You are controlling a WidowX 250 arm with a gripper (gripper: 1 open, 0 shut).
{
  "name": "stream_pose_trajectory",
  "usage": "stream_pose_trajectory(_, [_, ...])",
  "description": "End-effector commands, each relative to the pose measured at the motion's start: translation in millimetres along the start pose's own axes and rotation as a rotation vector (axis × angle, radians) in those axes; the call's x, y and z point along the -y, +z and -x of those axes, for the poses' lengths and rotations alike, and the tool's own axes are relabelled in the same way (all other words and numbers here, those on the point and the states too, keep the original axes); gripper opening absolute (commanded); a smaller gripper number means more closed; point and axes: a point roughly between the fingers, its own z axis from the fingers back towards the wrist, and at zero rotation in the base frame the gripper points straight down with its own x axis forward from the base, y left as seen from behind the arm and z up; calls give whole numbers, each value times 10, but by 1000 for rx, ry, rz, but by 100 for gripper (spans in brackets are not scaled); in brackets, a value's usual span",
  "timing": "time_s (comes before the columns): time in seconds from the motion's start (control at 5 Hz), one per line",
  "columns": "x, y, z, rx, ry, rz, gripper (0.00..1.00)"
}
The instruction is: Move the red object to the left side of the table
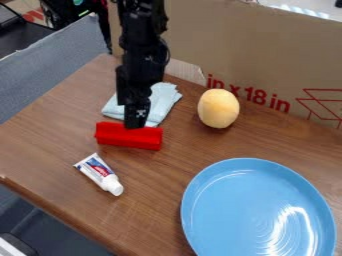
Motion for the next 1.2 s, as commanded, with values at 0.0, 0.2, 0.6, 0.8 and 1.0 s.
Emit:
stream_pose_trajectory(0.0, [15,-40,108,41,-23,-54,100])
stream_pose_trajectory(0.2, [-66,-172,124,58,-33,-71,100])
stream_pose_trajectory(0.6, [-185,-263,67,75,-86,-67,100])
stream_pose_trajectory(0.8, [-142,-295,129,82,-93,-51,100])
stream_pose_trajectory(1.0, [-125,-296,154,104,-97,-38,100])
